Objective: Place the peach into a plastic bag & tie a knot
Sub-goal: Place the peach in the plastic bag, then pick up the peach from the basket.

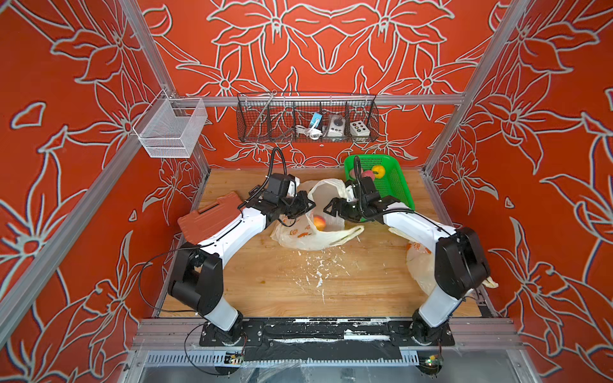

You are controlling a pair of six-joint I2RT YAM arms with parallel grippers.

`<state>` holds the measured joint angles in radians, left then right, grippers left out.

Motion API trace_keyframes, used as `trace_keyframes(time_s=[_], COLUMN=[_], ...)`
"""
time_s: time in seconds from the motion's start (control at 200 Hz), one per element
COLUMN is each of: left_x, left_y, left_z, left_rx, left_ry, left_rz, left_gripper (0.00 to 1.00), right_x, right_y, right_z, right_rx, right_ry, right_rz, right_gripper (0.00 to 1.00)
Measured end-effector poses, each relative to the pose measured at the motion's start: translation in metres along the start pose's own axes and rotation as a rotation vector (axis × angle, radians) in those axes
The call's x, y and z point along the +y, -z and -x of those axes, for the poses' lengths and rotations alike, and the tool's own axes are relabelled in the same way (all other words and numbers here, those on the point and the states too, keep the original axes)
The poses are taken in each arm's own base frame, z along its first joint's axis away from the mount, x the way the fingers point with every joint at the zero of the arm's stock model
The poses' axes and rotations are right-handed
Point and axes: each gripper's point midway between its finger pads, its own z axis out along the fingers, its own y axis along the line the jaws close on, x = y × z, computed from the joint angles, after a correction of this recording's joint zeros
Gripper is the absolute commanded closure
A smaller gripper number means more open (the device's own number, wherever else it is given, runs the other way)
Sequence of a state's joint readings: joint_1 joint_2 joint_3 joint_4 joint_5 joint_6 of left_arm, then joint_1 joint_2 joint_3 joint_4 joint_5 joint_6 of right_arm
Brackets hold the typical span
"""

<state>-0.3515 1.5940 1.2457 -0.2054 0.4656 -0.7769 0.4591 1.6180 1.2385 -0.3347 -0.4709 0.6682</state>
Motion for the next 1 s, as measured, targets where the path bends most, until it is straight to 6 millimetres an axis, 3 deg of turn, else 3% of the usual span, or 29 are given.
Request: trace_keyframes(time_s=[0.175, 0.25, 0.325, 0.445, 0.61, 0.801, 1.001], left_x=[0.022, 0.028, 0.03, 0.026, 0.018, 0.007, 0.0], left_y=[-0.005, -0.009, -0.012, -0.015, -0.014, -0.014, -0.014], left_z=[0.031, 0.033, 0.03, 0.027, 0.024, 0.019, 0.012], left_rx=[-0.055, -0.05, -0.035, -0.01, 0.012, 0.038, 0.066], left_ry=[0.051, 0.069, 0.085, 0.098, 0.103, 0.091, 0.083], left_rz=[0.066, 0.078, 0.076, 0.048, 0.021, -0.007, -0.016], left_gripper=[1.0, 1.0, 1.0, 1.0, 1.0, 1.0, 1.0], right_x=[-0.024, -0.056, -0.095, -0.153, -0.2, -0.227, -0.244], right_y=[0.085, 0.106, 0.109, 0.082, 0.034, -0.013, -0.049], right_z=[0.033, 0.051, 0.066, 0.092, 0.145, 0.205, 0.245], right_rx=[-0.164, -0.23, -0.265, -0.26, -0.308, -0.376, -0.423], right_ry=[-0.054, -0.121, -0.197, -0.29, -0.301, -0.287, -0.275], right_rz=[-0.035, -0.117, -0.21, -0.346, -0.442, -0.452, -0.472], right_gripper=[0.37, 0.4, 0.34, 0.19, 0.12, 0.11, 0.15])
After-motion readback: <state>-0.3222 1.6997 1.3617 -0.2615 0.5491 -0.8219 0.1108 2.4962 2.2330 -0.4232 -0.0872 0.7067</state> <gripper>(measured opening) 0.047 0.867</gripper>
